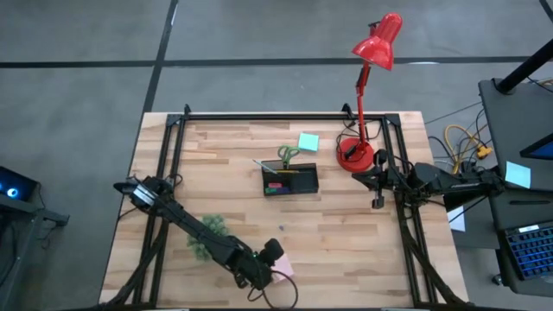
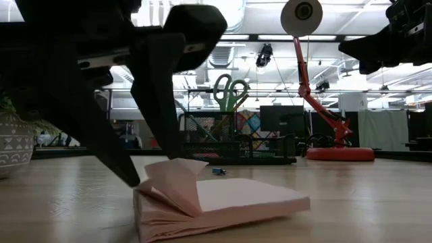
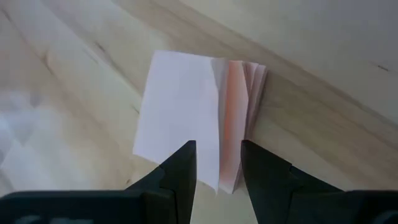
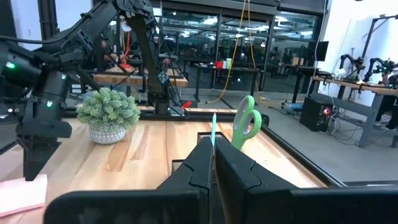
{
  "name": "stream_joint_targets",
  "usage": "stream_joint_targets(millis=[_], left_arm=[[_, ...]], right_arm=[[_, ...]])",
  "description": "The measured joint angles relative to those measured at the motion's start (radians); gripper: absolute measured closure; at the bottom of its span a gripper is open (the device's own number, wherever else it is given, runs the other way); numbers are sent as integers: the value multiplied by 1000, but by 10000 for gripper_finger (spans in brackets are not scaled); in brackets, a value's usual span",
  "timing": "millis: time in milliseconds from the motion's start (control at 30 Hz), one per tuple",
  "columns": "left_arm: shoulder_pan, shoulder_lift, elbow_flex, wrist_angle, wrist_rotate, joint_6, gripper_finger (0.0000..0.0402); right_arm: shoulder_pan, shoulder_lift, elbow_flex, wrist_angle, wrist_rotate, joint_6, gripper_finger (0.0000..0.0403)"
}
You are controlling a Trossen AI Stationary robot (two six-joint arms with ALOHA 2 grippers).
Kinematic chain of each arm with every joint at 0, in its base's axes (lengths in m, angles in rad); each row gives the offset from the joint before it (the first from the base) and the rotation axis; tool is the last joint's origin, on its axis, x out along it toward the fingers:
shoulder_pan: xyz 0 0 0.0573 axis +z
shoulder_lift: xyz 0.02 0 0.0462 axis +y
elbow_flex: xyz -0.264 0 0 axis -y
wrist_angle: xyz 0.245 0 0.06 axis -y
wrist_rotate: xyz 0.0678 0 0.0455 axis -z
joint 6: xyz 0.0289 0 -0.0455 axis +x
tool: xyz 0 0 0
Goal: Pick and place office supplies into organizer
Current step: Put the pink sticky notes into the black desk organizer
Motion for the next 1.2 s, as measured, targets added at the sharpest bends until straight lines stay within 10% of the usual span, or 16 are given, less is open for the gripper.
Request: stream_joint_targets(millis=[1200], left_arm=[[5, 2, 20, -5, 26, -1, 290]], right_arm=[[0, 0, 0, 0, 0, -7, 394]])
